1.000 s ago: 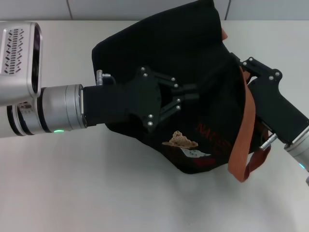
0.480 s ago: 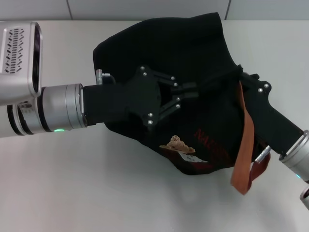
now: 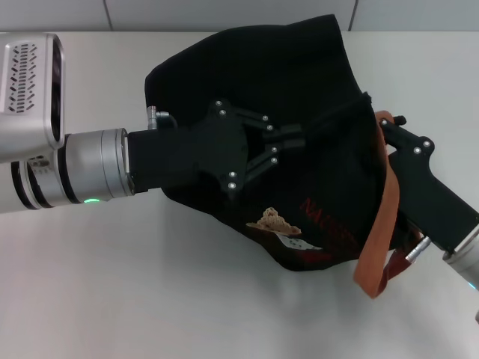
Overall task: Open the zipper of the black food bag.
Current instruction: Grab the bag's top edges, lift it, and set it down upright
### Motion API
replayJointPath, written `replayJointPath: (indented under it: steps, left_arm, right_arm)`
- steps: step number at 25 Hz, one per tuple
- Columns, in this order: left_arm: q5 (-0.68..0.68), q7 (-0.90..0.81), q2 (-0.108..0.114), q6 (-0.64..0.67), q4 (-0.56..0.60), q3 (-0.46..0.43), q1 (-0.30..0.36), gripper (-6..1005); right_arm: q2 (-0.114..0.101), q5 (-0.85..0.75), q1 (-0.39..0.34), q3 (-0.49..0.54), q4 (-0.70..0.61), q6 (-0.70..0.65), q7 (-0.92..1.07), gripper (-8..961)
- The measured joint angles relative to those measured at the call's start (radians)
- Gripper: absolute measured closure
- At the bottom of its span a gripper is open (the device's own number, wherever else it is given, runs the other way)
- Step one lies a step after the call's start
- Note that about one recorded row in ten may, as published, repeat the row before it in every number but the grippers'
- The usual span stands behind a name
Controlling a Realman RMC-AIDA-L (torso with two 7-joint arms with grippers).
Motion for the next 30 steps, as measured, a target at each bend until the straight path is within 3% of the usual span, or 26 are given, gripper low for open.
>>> replayJointPath:
  steps: [25, 27, 30]
  left_arm:
    - [0.0, 0.015, 0.0, -0.004, -0.023, 0.003, -0.01, 914]
    - [0.0, 0.015, 0.0, -0.004, -0.022, 0.003, -0.011, 914]
    - [0.0, 0.015, 0.0, -0.004, -0.023, 0.003, -0.011, 914]
  right_arm:
    - [0.0, -0.002, 0.019, -0.009, 0.014, -0.03, -0.04, 618]
    - [0.0, -0.002, 0.022, -0.007, 0.015, -0.03, -0.04, 744]
    - [0.0, -0.002, 0.028, -0.002, 0.015, -0.028, -0.04, 743]
